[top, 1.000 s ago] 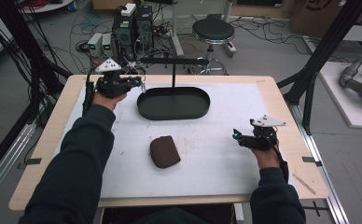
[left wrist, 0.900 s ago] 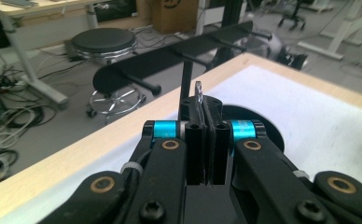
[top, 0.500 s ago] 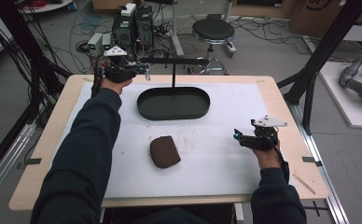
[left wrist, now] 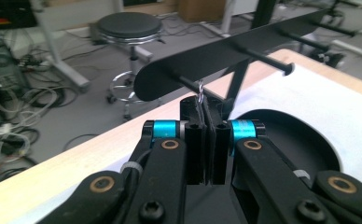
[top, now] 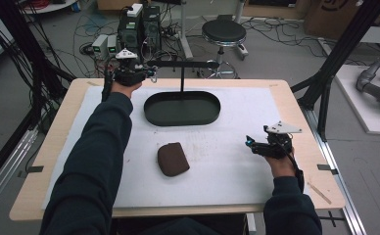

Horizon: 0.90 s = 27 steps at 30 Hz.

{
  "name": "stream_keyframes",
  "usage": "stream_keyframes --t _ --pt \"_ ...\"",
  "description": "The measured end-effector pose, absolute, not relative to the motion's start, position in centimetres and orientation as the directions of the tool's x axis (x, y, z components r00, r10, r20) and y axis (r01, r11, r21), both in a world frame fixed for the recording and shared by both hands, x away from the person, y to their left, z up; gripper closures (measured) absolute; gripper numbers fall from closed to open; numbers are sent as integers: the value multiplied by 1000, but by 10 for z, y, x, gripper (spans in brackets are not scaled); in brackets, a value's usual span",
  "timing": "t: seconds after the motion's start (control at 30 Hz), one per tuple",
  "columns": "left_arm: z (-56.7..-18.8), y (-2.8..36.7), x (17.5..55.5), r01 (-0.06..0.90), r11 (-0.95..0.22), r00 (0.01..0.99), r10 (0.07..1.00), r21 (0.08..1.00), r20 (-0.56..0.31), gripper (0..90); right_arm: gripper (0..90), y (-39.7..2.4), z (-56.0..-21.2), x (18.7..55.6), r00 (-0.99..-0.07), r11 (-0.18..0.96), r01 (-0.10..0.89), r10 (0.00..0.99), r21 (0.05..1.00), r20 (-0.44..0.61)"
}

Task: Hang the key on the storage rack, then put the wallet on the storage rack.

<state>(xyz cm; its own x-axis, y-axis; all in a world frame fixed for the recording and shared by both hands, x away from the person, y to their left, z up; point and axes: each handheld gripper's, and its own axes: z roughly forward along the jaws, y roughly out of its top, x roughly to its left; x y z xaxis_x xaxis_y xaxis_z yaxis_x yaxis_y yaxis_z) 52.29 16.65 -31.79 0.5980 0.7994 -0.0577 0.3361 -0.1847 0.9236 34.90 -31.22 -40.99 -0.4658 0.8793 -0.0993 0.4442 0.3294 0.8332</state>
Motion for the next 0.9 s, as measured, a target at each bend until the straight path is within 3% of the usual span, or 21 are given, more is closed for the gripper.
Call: stream_keyframes --t 0.13,0.17,0.23,0.33,0.37,0.4,0.47,0.5,0.57,0.9 --pt "-320 169 521 365 -193 551 833 911 -44 825 211 -312 -410 350 -469 330 442 878 834 -99" --pt "-324 174 517 388 -185 538 841 903 -59 692 211 -312 -411 351 -472 330 443 876 834 -96" --pt "-325 178 514 389 -184 534 843 903 -58 648 211 -311 -411 351 -474 328 444 876 834 -92" --pt "-329 190 499 381 -142 523 848 913 -86 482 211 -309 -411 353 -479 325 442 874 836 -86" --pt "-331 193 494 373 -123 524 846 920 -99 482 211 -309 -411 353 -479 325 442 874 836 -86" --pt "-334 197 488 358 -106 536 837 928 -112 384 211 -306 -412 354 -487 332 441 869 834 -89" --pt "-339 202 475 332 -81 558 820 940 -127 338 211 -305 -412 354 -489 335 439 868 833 -91" --pt "-341 203 469 324 -74 552 825 943 -125 230 211 -304 -412 354 -488 332 438 868 836 -89" --pt "-345 206 456 306 -44 574 806 951 -147 178 211 -302 -410 354 -491 328 436 867 838 -83" --pt "-348 196 405 267 -122 619 782 956 -73 178 210 -292 -403 348 -515 294 406 856 865 -49"
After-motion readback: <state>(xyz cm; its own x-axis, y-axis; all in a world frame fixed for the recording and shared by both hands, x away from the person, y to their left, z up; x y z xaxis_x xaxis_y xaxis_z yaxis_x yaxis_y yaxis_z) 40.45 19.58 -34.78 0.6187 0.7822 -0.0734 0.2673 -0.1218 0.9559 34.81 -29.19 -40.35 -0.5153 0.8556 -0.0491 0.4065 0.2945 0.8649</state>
